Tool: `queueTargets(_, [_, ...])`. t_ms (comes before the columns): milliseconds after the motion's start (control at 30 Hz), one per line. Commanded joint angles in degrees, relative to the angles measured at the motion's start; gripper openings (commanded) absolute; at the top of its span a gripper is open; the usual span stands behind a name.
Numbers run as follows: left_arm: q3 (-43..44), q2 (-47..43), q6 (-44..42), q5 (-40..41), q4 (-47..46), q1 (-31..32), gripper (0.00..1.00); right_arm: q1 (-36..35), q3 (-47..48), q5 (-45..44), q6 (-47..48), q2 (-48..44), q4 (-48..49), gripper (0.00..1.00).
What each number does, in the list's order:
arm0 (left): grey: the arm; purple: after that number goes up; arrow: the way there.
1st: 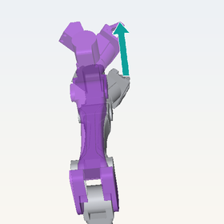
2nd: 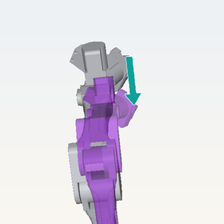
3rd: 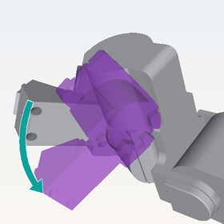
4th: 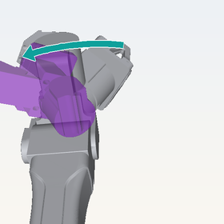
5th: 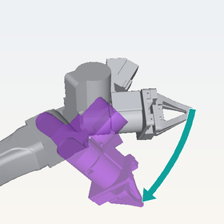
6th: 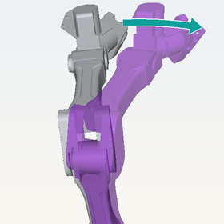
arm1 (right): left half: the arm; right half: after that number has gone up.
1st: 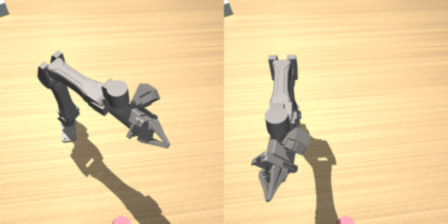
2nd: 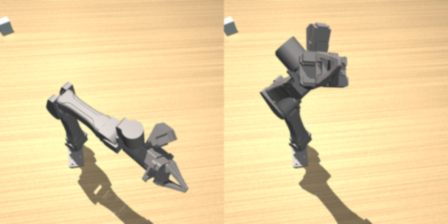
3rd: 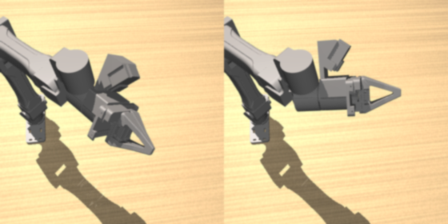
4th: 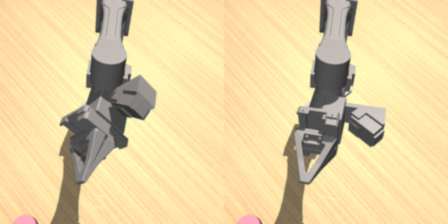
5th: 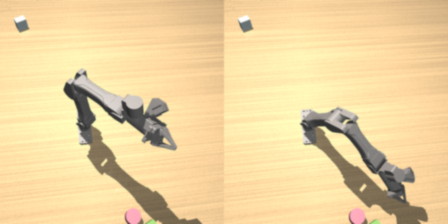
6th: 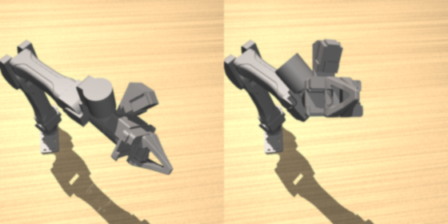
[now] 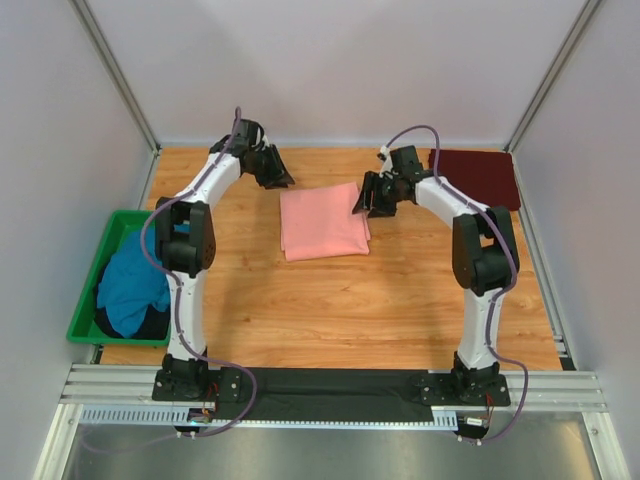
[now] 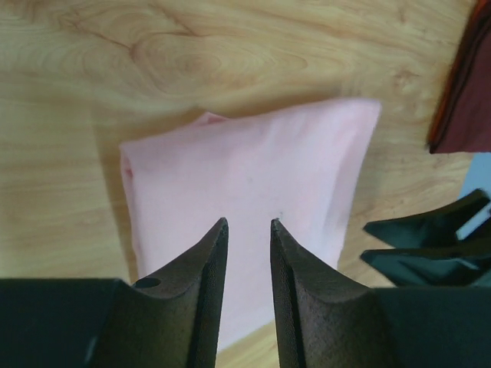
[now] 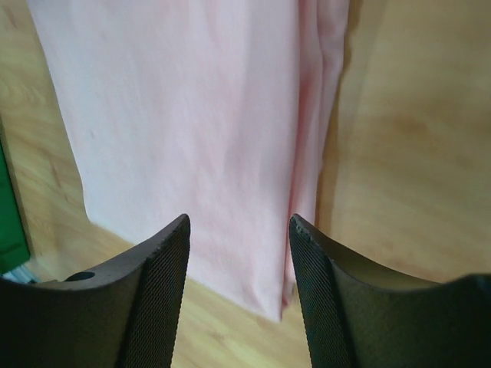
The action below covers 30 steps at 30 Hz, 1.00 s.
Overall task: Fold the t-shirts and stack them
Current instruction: Fold the tshirt
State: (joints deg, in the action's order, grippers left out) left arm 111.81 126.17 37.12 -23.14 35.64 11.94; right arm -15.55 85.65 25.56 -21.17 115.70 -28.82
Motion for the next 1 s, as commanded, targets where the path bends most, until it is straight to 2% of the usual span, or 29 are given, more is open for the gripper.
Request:
queueTargets(0, [1.6, 6.2, -1.4, -3.0, -0.3, -1.6, 0.35, 0.2, 10.0, -3.4, 0.2, 6.0, 1.4, 0.56])
queueTargets(133, [0.5, 9.8, -0.4, -5.6, -7.2, -3.3, 0.36, 0.3, 18.8, -7.2, 0.7, 14.0, 3.2, 0.59])
queueTargets(233, [2.9, 13.0, -0.5, -7.5, -10.3, -3.9, 0.36, 0.4, 26.0, -9.5, 0.3, 20.3, 2.6, 0.60])
queueTargets(400, [7.2, 16.9, 0.7, -9.9, -13.7, -4.3, 0.36, 1.2, 28.7, -14.0, -5.9, 24.9, 7.4, 0.57])
queueTargets(467, [7.3, 16.9, 1.8, -10.5, -14.7, -4.3, 0.37, 1.4, 27.6, -14.3, -8.3, 25.1, 11.1, 0.53])
queueTargets(567, [7.2, 16.0, 2.8, -11.1, -14.9, -4.3, 0.38, 1.3, 25.8, -11.9, -11.6, 25.4, 15.3, 0.41])
queueTargets(600, [7.2, 14.6, 2.5, -11.0, -13.9, -4.4, 0.38, 1.3, 25.2, -11.3, -12.1, 25.3, 15.8, 0.31])
queueTargets(667, [6.9, 12.7, 1.8, -10.3, -12.0, -4.6, 0.39, 1.4, 22.9, -9.8, -13.5, 24.8, 17.6, 0.21])
queueTargets(733, [6.2, 8.7, 0.2, -7.9, -7.9, -4.9, 0.40, 1.6, 22.3, -7.7, -14.2, 24.5, 18.4, 0.20])
queueTargets(800, [6.0, 4.2, -1.3, -3.8, -1.5, -4.9, 0.40, 2.0, 22.3, -6.1, -15.1, 24.1, 18.4, 0.32])
queueTargets(867, [1.0, 0.2, -1.1, -2.6, -0.2, -4.6, 0.40, 3.1, 22.2, -2.3, -16.4, 23.1, 18.5, 0.56])
queueTargets(900, [-4.6, -4.5, -0.7, -1.3, -0.6, -3.8, 0.40, 3.3, 22.0, -1.4, -16.4, 22.5, 18.1, 0.61])
queueTargets(967, [-10.2, -8.8, 0.8, -0.5, -0.8, -2.5, 0.40, 4.1, 21.8, 1.5, -16.4, 20.6, 17.1, 0.65])
